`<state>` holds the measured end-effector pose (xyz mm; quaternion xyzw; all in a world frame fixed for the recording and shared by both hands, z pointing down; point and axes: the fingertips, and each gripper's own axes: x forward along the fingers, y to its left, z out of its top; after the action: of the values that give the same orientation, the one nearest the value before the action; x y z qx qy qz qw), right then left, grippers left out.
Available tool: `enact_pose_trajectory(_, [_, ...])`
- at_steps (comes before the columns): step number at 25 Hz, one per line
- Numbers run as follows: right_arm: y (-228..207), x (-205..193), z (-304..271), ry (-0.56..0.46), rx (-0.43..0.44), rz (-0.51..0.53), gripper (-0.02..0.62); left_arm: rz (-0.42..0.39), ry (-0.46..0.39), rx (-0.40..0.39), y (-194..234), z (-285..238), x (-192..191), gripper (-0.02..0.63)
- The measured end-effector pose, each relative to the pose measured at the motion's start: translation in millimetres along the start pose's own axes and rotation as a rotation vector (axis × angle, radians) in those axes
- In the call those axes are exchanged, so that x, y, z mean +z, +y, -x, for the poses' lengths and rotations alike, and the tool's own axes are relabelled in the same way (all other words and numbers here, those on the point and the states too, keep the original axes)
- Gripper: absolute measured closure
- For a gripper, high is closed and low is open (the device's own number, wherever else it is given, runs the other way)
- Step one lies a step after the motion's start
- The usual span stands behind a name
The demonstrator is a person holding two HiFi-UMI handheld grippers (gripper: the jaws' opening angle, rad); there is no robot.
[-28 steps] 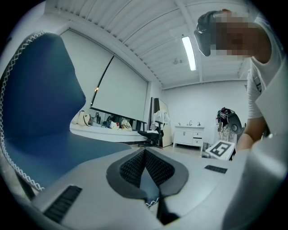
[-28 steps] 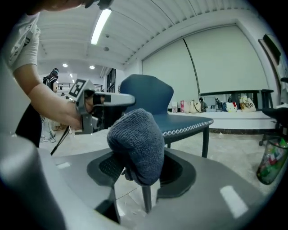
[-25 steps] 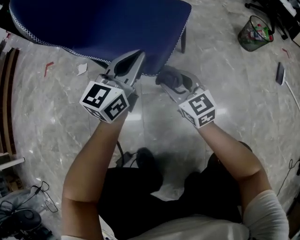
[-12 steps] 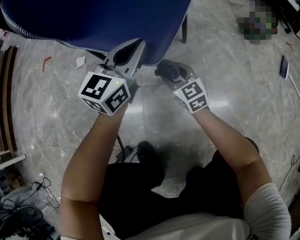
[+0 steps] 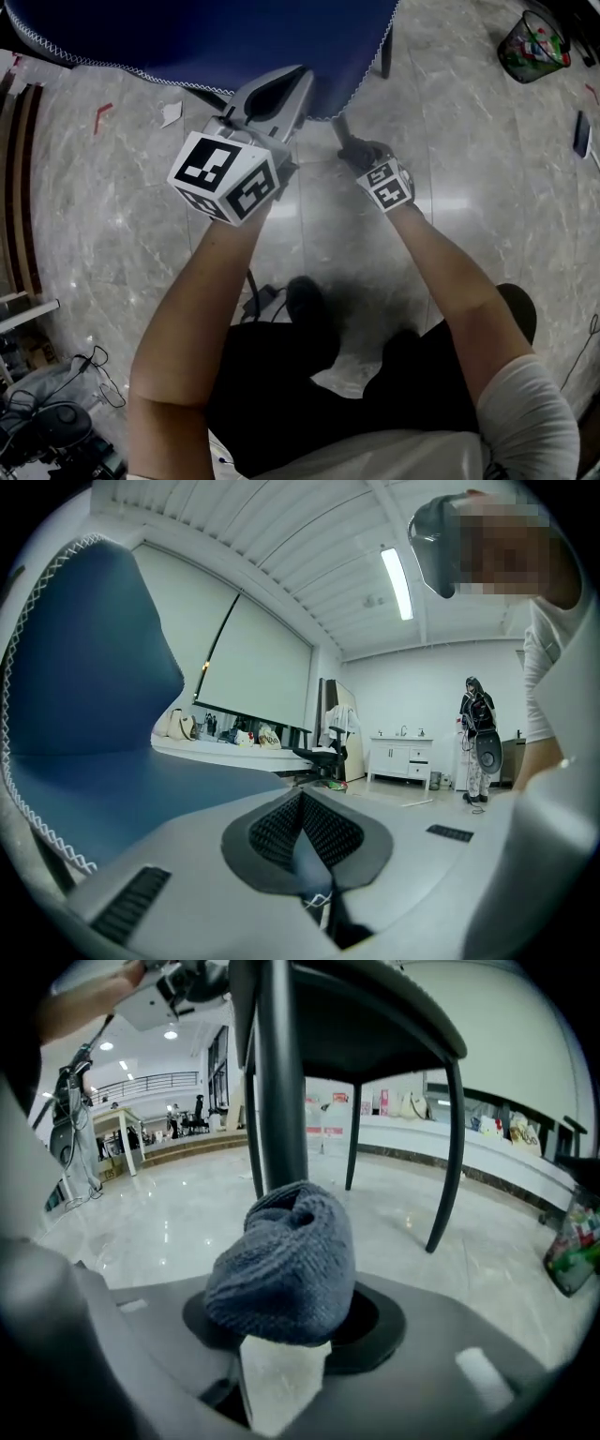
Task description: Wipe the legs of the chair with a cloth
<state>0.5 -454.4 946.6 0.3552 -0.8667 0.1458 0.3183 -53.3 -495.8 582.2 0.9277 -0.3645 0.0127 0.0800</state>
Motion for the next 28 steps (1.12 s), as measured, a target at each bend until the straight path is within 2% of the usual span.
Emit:
enact_pose_trajectory(3, [-2,-28,-18,0.080,-0.002,-0.047,0.417,-0.005,0.005,0.002,-1,1,-3,0.601])
enact_pose_trajectory(7, [2,-15,-9,0.061,0.002,-0.055,0.417,-0.018,0.012,0.002,-2,0,-4,0.601])
enact_pose_trajectory(9, [8,11,10,0.003,0.013,-0.018,0.420,-0.016,0.013,0.002,-2,0,-5,0.601])
enact_pose_trajectory(13, [13,89,59,-0.128,0.013,0.067,0.420,-0.007,0.012,-0.015,-4,1,-4,0.601])
enact_pose_trajectory(17, [19,162,108,-0.250,0.011,0.071,0.420,0.003,0.007,-0.019,-5,0,-4,0.601])
enact_pose_trajectory(20, [21,195,129,-0.325,0.010,0.051,0.419,-0.008,0.008,-0.018,-4,2,-4,0.601])
enact_pose_trajectory(22, [20,197,129,-0.351,0.009,0.044,0.419,-0.007,0.008,-0.018,-4,2,-4,0.601])
enact_pose_trajectory(25, [17,180,116,-0.360,0.000,0.042,0.420,0.003,0.005,-0.021,-4,2,-3,0.601])
enact_pose_trajectory(28, [13,136,88,-0.255,0.000,0.018,0.420,0.006,0.005,-0.021,-4,1,-3,0.601])
